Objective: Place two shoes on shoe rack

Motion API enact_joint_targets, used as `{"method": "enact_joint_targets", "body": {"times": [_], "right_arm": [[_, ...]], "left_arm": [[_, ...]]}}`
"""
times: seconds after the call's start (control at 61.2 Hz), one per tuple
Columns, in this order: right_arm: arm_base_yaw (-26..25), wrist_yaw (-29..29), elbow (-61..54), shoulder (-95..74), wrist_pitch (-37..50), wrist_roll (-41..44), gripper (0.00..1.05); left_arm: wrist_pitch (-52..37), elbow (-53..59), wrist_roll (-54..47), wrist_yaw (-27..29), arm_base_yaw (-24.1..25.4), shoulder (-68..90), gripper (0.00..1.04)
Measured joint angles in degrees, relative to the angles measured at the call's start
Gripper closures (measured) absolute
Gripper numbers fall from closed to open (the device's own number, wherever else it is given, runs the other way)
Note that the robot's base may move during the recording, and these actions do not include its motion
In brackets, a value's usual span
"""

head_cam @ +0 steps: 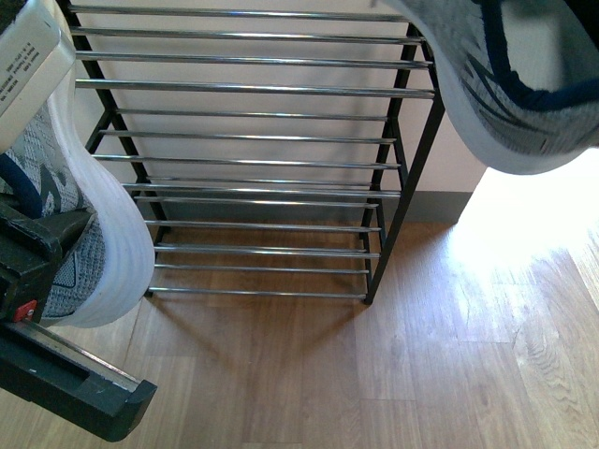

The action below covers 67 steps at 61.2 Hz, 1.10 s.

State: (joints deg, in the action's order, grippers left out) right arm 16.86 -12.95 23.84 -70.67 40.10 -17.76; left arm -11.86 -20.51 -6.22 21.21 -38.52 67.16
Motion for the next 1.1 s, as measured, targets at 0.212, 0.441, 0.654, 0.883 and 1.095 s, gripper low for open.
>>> {"method": "enact_joint_targets", "body": {"times": [0.212, 0.441, 0.654, 0.883, 1.095], "right_arm": [[3.3, -0.6, 15.3, -7.0, -13.7, -10.1, 1.04], [5.1, -5.8, 32.2, -18.4, -24.8, -21.0, 1.04], [3.7, -10.7, 44.5, -29.5, -31.6, -25.2, 1.04], [0.3, -11.7, 51.9, -38.3, -37.0, -26.5, 1.04], [-2.2, -12.0, 56.1, -41.9, -41.2, -28.6, 1.04]], "left_arm": [[0.0, 0.0, 0.0, 0.0, 0.0, 0.0, 1.03], [0.0, 0.0, 0.0, 0.0, 0.0, 0.0, 1.03], [0.0, 0.0, 0.0, 0.0, 0.0, 0.0, 1.03], [0.0, 0.0, 0.0, 0.0, 0.0, 0.0, 1.03], [0.0, 0.0, 0.0, 0.0, 0.0, 0.0, 1.03]]}}
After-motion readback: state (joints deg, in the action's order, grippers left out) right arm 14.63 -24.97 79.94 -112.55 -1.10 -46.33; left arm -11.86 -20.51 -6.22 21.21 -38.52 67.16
